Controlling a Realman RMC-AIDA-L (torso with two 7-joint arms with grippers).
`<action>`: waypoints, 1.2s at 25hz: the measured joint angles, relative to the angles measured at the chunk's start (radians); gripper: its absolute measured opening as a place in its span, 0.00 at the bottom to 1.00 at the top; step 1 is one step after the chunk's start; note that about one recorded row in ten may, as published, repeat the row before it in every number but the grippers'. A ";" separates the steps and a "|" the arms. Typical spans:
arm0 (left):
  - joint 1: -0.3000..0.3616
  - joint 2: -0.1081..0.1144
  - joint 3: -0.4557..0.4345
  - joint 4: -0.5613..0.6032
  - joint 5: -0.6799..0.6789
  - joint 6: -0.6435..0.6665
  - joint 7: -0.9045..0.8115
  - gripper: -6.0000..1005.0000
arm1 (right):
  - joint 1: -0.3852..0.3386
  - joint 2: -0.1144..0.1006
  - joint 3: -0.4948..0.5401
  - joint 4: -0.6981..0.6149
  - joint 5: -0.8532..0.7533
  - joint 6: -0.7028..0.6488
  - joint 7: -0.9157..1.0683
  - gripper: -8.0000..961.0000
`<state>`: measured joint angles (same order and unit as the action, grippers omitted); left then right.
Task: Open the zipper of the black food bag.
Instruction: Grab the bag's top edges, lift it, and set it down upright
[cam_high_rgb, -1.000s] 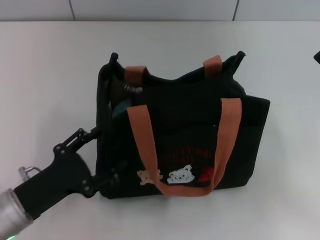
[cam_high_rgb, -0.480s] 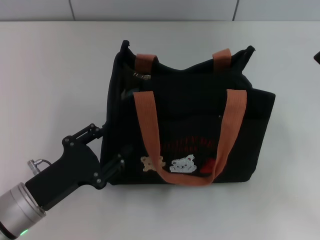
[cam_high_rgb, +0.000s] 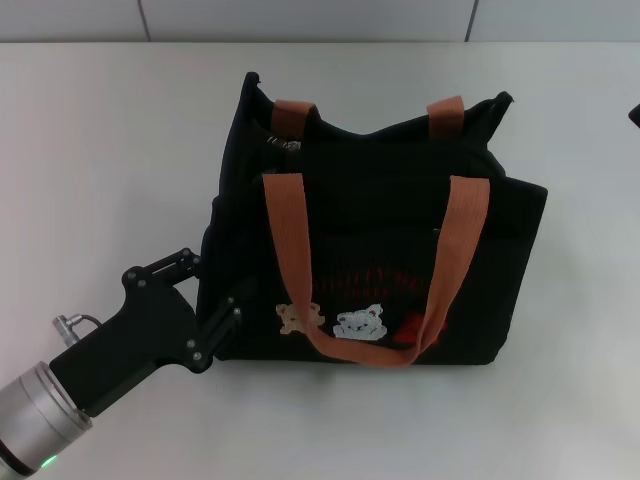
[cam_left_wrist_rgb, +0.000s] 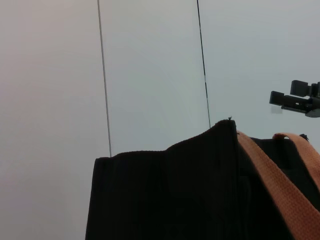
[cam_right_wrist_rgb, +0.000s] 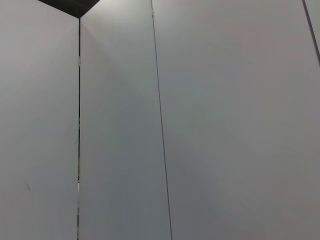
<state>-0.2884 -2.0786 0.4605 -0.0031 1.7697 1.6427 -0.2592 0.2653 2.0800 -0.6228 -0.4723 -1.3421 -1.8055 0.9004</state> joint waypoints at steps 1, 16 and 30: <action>0.000 0.000 0.000 0.000 0.000 0.002 0.000 0.39 | 0.000 0.000 0.000 0.000 0.000 0.000 0.000 0.77; -0.003 0.000 0.000 0.000 0.004 0.024 0.022 0.30 | 0.000 0.000 0.004 0.000 0.000 -0.008 0.000 0.77; -0.006 0.000 0.000 0.000 0.003 0.036 0.022 0.17 | -0.001 0.000 0.008 0.000 0.000 -0.012 0.000 0.77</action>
<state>-0.2947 -2.0786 0.4602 -0.0031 1.7730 1.6792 -0.2374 0.2644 2.0801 -0.6151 -0.4725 -1.3422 -1.8180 0.9004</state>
